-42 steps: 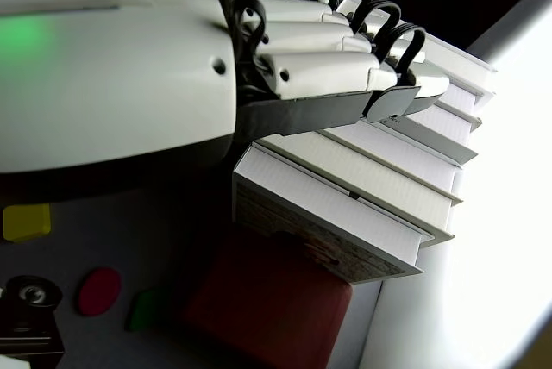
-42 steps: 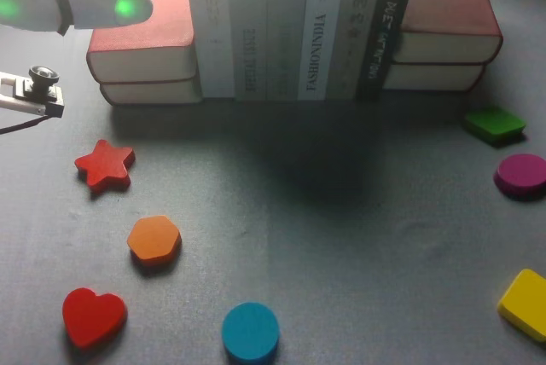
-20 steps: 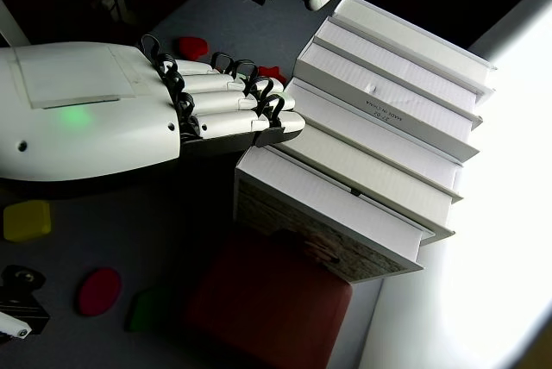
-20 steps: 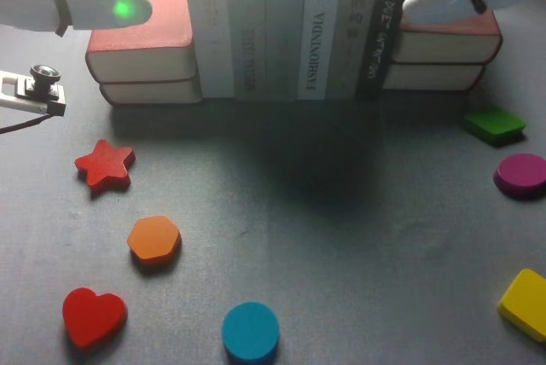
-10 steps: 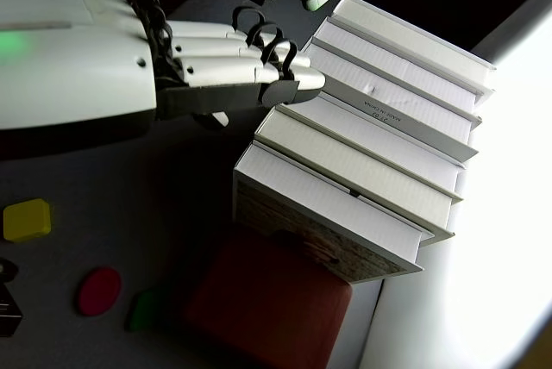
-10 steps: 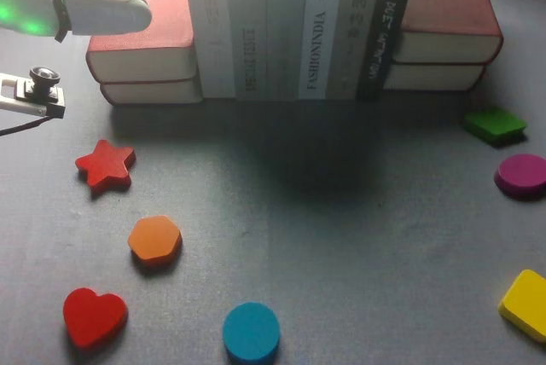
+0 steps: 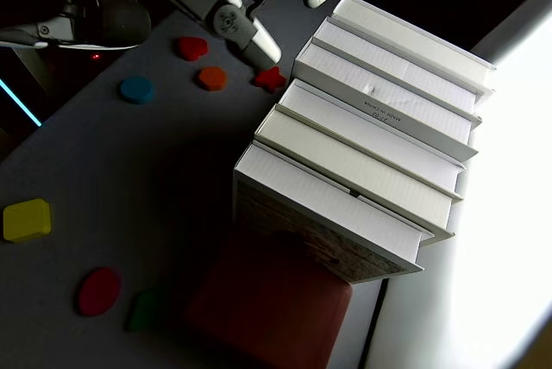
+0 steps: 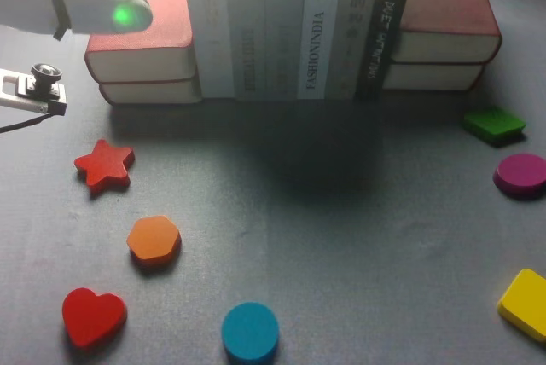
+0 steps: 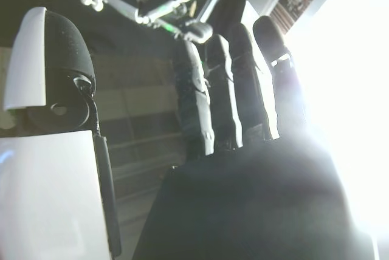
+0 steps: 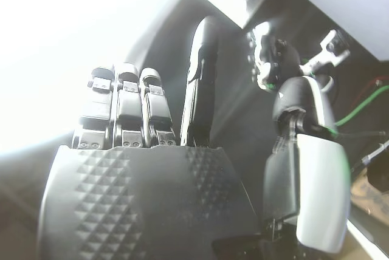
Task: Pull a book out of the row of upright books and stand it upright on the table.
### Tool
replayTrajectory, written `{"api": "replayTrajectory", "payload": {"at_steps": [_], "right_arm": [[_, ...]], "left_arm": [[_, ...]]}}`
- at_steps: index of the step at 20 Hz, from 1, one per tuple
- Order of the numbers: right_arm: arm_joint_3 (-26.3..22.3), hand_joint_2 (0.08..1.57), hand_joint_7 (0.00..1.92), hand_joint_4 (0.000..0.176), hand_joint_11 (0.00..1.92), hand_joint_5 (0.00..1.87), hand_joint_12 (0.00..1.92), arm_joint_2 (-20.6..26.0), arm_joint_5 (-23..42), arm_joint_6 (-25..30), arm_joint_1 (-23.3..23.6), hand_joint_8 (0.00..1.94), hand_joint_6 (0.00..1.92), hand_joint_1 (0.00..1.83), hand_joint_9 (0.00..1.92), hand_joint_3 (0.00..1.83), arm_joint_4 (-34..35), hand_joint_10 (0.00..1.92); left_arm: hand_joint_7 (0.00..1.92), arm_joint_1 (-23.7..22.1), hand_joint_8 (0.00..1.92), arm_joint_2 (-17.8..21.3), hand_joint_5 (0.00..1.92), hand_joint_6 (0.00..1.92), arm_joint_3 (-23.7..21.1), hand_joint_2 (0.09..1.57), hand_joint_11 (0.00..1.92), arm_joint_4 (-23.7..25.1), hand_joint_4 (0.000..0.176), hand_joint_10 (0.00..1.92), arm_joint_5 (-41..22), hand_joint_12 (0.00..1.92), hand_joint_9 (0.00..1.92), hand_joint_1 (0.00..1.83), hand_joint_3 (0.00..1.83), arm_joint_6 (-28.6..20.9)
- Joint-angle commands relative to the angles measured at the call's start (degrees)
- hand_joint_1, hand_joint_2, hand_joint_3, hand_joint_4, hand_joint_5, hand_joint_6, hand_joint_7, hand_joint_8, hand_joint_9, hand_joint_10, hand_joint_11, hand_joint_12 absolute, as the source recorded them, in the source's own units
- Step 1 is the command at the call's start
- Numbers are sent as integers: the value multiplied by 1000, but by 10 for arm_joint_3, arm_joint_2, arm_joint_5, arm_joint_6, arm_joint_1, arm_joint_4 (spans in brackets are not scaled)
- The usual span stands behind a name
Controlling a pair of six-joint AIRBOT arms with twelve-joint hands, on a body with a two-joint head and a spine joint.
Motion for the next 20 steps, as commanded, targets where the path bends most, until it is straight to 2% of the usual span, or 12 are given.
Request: {"api": "replayTrajectory", "payload": {"at_steps": [1, 2, 3, 4, 6, 9, 11, 12, 15, 18, 19, 20], "right_arm": [[7, 1069, 0, 92, 0, 822, 0, -3, -16, -5, 3, 0, 5, 222, 0, 7, 40, 0], [13, 1095, 0, 81, 0, 825, 0, -7, -17, -7, 0, 0, 6, 228, 0, 17, 50, 0], [24, 1108, 0, 31, 0, 796, 0, -14, -17, -10, -6, 0, 2, 269, 0, 18, 66, 0], [30, 1112, 0, 39, 0, 790, 0, -18, -17, -16, -11, 0, 1, 249, 0, 16, 80, 0], [51, 1101, 0, 116, 0, 790, 0, -34, -18, -28, -27, 0, 1, 196, 0, 8, 119, 0], [73, 1103, 0, 77, 0, 777, 0, -50, -18, -32, -40, 0, 3, 198, 0, 4, 144, 0], [83, 1081, 0, 88, 0, 794, 0, -59, -19, -38, -49, 0, 7, 252, 0, 0, 168, 0], [86, 1086, 0, 123, 0, 769, 0, -62, -18, -63, -56, 0, 2, 245, 0, 0, 198, 0], [90, 1157, 0, 152, 0, 673, 0, -71, -11, -114, -75, 0, 0, 238, 0, 21, 269, 0], [98, 1161, 0, 115, 0, 680, 0, -83, 2, -115, -87, 0, 13, 262, 0, 13, 286, 0], [101, 1148, 0, 150, 0, 658, 0, -86, 3, -115, -92, 0, 3, 229, 0, 6, 289, 0], [105, 1143, 0, 142, 0, 681, 0, -89, 4, -115, -95, 0, 12, 255, 0, 3, 292, 0]], "left_arm": [[390, -10, 4, 1, 589, 2, -2, 916, 0, -42, 0, 4, -56, 1032, 355, 1115, 0, -5], [375, -10, 2, 1, 582, 1, -2, 921, 0, -42, 0, 0, -57, 1000, 329, 1113, 0, -5], [385, -10, 7, 1, 585, 2, -1, 924, 0, -42, 0, 4, -58, 993, 334, 1121, 0, -5], [373, -10, 1, 1, 576, 0, -1, 927, 0, -42, 0, 1, -58, 963, 319, 1099, 0, -5], [364, -10, 0, 0, 573, 0, -1, 909, 0, -42, 0, 7, -60, 989, 336, 1070, 0, -5], [370, -11, 1, 0, 560, 0, 0, 908, 0, -42, 0, 4, -61, 1008, 339, 1066, 0, -5], [384, -13, 5, -2, 568, 3, 0, 915, 0, -42, 0, 8, -62, 1029, 356, 1046, 0, -5], [382, -13, 2, -2, 577, 5, 0, 917, 0, -42, 0, 7, -63, 1010, 359, 1045, 0, -5], [398, -13, 6, -4, 577, 2, 2, 926, 0, -42, 0, 14, -62, 992, 386, 1019, 4, -5], [401, -14, 5, -5, 577, 2, 3, 915, 0, -42, 0, 6, -63, 985, 374, 994, 0, -5], [406, -14, 6, -6, 581, 3, 3, 913, 0, -41, 0, 5, -63, 988, 373, 1009, 0, -5], [404, -14, 4, -6, 571, 0, 4, 917, 0, -41, 0, 5, -63, 994, 373, 1004, 0, -5]]}}
